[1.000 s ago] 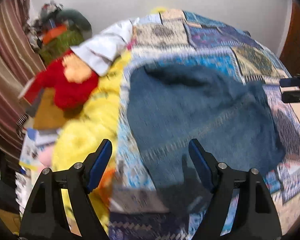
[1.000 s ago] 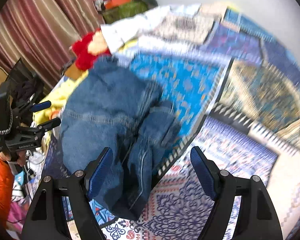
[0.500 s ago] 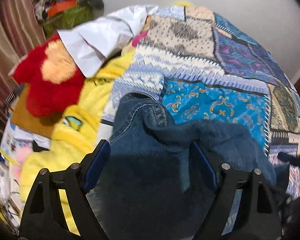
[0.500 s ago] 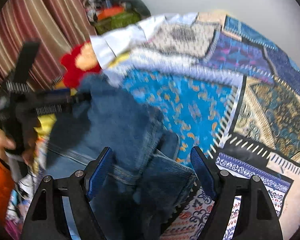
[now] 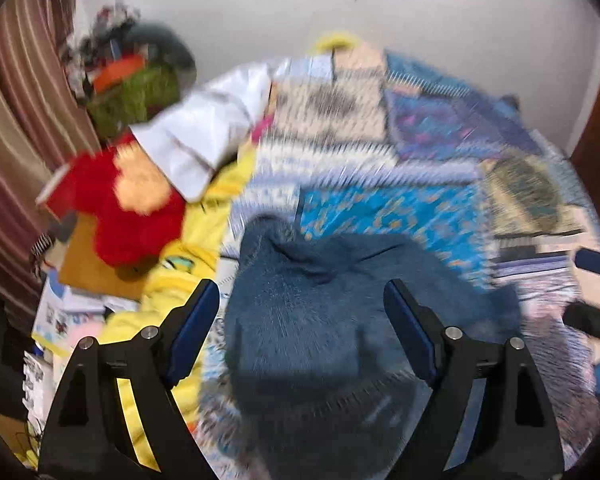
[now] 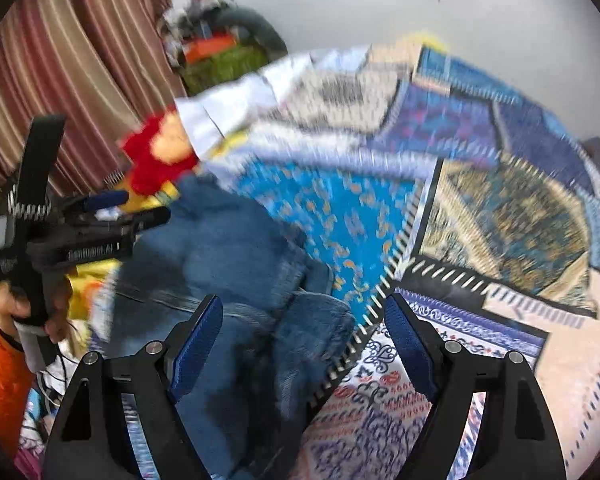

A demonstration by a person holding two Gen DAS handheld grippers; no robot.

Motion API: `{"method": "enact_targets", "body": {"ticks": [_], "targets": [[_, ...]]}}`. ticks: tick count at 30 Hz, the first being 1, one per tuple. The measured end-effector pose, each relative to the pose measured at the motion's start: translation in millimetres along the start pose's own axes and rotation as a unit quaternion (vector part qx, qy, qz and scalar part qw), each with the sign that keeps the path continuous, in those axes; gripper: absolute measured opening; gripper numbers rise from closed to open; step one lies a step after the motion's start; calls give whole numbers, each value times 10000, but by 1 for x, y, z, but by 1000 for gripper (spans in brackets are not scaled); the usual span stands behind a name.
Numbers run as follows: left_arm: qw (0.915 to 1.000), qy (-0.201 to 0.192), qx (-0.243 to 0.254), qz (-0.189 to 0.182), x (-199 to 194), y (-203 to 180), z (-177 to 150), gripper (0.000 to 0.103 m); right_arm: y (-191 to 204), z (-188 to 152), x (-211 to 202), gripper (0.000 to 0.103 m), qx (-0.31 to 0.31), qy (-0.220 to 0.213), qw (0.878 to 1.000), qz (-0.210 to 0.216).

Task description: Fold large clothes

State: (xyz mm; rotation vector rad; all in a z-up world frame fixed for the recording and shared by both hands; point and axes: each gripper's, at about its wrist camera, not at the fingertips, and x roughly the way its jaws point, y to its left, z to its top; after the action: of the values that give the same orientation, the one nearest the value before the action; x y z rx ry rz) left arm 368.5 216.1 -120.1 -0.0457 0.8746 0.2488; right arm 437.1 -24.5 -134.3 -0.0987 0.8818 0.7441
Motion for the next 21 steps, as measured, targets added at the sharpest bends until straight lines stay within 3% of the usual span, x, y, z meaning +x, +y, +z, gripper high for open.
{"method": "enact_targets", "body": {"ticks": [5,11,15,18,21], "targets": [[9937,-1102,-24,-203,-119,0,-9,85,35,1,-100,81,-140,-1179,9929,32],[9701,-2385,-218,-395,-246,-3,-41,85,84,-17,-209,81,-406,-2473,9680,72],[9548,-2930,-264,-419,-298,-12,-70,85,107,-41,-253,81,-465,-2984,9533,42],[9446,-3270,-220,-191,-325,-23,-92,85,124,-65,-275,81,-612,-3206,9451,-146],[9392,-3423,-250,-96,-337,-30,-112,85,138,-89,-286,81,-744,-3342,9387,-402]]}}
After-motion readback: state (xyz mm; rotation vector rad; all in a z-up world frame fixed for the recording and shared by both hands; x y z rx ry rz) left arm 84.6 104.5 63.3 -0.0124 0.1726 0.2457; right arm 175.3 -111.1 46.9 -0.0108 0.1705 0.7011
